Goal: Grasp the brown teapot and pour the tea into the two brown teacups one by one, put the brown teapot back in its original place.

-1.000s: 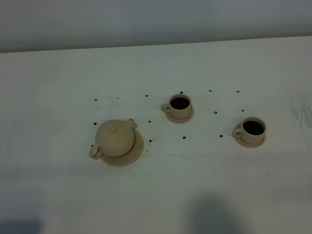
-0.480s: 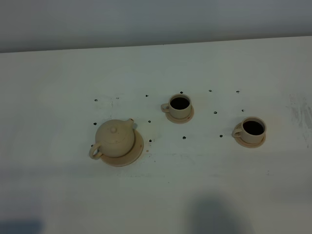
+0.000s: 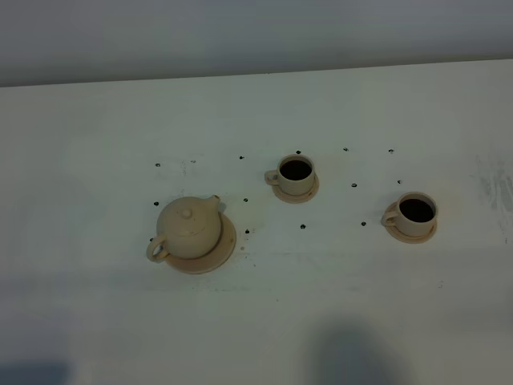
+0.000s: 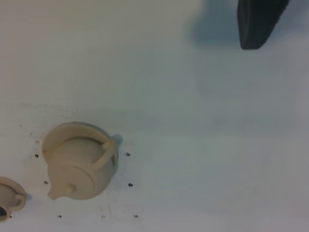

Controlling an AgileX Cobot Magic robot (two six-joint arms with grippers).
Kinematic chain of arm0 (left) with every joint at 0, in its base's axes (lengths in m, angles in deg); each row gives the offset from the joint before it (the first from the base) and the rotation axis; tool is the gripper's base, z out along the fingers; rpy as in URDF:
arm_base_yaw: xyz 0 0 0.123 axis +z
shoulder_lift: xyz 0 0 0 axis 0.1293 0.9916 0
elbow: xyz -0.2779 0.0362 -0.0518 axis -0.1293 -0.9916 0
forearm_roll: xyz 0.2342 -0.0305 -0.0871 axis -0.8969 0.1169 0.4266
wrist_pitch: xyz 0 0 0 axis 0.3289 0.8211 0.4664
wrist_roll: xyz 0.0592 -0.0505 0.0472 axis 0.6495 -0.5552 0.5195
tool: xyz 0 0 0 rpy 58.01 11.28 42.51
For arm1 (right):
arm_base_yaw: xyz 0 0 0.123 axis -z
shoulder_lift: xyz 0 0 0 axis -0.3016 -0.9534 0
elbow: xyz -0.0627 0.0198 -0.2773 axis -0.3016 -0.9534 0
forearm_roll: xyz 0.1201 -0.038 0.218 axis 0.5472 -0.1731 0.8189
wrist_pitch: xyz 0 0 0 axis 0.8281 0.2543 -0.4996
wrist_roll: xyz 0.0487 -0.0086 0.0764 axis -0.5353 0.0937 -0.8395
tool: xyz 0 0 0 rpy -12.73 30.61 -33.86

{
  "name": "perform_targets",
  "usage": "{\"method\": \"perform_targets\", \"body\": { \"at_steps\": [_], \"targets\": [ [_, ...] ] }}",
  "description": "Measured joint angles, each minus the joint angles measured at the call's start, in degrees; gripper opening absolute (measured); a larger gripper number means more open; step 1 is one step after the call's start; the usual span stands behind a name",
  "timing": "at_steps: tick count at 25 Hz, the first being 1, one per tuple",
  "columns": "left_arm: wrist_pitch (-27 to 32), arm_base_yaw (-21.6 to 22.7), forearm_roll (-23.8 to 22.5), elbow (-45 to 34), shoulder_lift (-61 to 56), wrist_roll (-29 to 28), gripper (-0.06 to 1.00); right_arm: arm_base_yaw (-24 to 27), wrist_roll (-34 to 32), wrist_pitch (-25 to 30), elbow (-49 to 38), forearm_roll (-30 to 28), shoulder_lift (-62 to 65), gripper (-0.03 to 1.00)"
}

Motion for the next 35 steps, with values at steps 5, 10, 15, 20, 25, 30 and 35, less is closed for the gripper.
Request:
{"method": "perform_targets", "body": {
  "at_steps": [5, 10, 15, 20, 25, 30, 35],
  "targets": [
    [0.0, 0.0, 0.0, 0.0, 0.0, 0.0, 0.49, 0.0, 0.0, 0.0, 0.0, 0.0, 0.0, 0.57],
    [0.0, 0.0, 0.0, 0.0, 0.0, 0.0, 0.49, 0.0, 0.0, 0.0, 0.0, 0.0, 0.0, 0.57],
    [0.0, 0.0, 0.0, 0.0, 0.0, -0.05, 0.49, 0.0, 0.0, 0.0, 0.0, 0.0, 0.0, 0.57],
    [0.0, 0.0, 0.0, 0.0, 0.0, -0.05, 0.49, 0.0, 0.0, 0.0, 0.0, 0.0, 0.0, 0.57],
    [0.0, 0.0, 0.0, 0.0, 0.0, -0.05, 0.49, 0.0, 0.0, 0.0, 0.0, 0.0, 0.0, 0.57],
    [0.0, 0.0, 0.0, 0.0, 0.0, -0.05, 0.49, 0.0, 0.0, 0.0, 0.0, 0.0, 0.0, 0.57],
    [0.0, 0.0, 0.0, 0.0, 0.0, -0.05, 0.49, 0.0, 0.0, 0.0, 0.0, 0.0, 0.0, 0.57]
  ]
}}
